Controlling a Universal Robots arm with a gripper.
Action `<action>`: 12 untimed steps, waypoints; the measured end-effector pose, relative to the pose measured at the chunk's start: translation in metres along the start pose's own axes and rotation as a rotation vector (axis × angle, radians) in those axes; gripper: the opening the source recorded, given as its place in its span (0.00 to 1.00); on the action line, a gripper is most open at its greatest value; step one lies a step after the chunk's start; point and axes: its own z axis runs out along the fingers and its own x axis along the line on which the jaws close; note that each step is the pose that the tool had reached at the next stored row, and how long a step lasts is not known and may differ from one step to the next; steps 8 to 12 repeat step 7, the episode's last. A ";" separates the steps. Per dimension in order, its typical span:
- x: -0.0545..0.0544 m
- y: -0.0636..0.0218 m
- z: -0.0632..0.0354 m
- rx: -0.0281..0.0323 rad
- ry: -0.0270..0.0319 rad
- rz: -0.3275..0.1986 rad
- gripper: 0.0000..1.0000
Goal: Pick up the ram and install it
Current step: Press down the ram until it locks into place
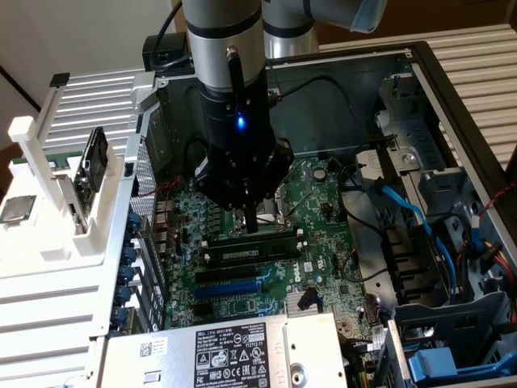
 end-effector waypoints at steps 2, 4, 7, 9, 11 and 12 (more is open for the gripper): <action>0.000 0.0000 0.0000 0.0000 0.0000 0.000 0.10; 0.000 0.0000 0.0000 0.0001 0.0000 0.000 0.10; 0.000 0.0000 0.0000 0.0001 0.0000 0.000 0.10; 0.000 0.0000 0.0000 0.0001 0.0000 0.000 0.10; 0.000 0.0000 0.0000 0.0001 0.0000 0.000 0.10; 0.000 0.0000 0.0000 0.0001 0.0000 0.000 0.10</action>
